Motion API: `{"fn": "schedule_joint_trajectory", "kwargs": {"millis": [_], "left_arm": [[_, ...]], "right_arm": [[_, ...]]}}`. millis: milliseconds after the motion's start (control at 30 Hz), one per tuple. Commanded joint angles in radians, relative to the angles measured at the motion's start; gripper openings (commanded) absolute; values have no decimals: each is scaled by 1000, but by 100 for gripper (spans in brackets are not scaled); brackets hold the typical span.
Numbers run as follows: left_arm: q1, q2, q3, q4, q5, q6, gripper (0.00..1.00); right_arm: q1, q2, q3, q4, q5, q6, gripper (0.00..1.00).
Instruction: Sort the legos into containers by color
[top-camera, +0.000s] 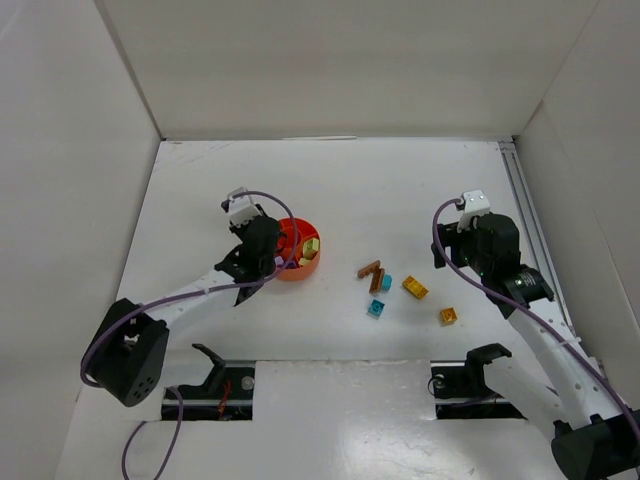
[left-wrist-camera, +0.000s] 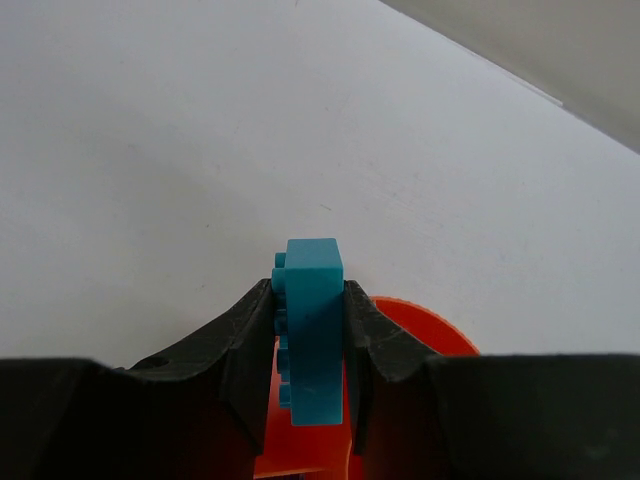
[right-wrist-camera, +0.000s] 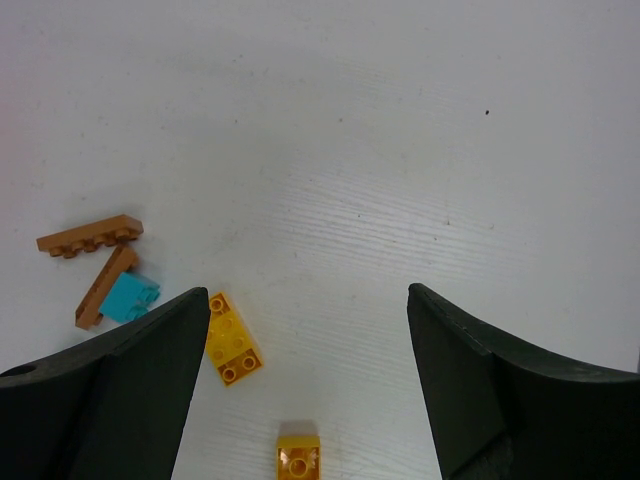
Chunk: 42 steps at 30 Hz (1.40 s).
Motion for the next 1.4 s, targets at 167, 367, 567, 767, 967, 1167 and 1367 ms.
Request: {"fn": "schedule_joint_trajectory", "kwargs": {"millis": [167, 367, 567, 767, 967, 1167, 1367], "left_arm": [[6, -58, -106, 82, 70, -17, 0], [-6, -100, -150, 93, 79, -5, 11], [-29, -140, -161, 93, 76, -5, 41], [-29, -226, -161, 32, 86, -14, 56], [-29, -327, -88, -130, 106, -51, 100], [-29, -400, -12, -351, 243, -103, 100], [-38, -433, -3, -490, 378, -138, 100]], "right_arm": [[-6, 3, -4, 44, 0, -4, 85], [-6, 3, -13, 53, 0, -4, 85], [-6, 3, -13, 53, -9, -13, 85], [-6, 3, -22, 53, -77, -13, 85], [47, 15, -32, 53, -169, 14, 83], [327, 65, -71, 83, -60, 203, 82], [498, 159, -136, 162, 21, 411, 77]]}}
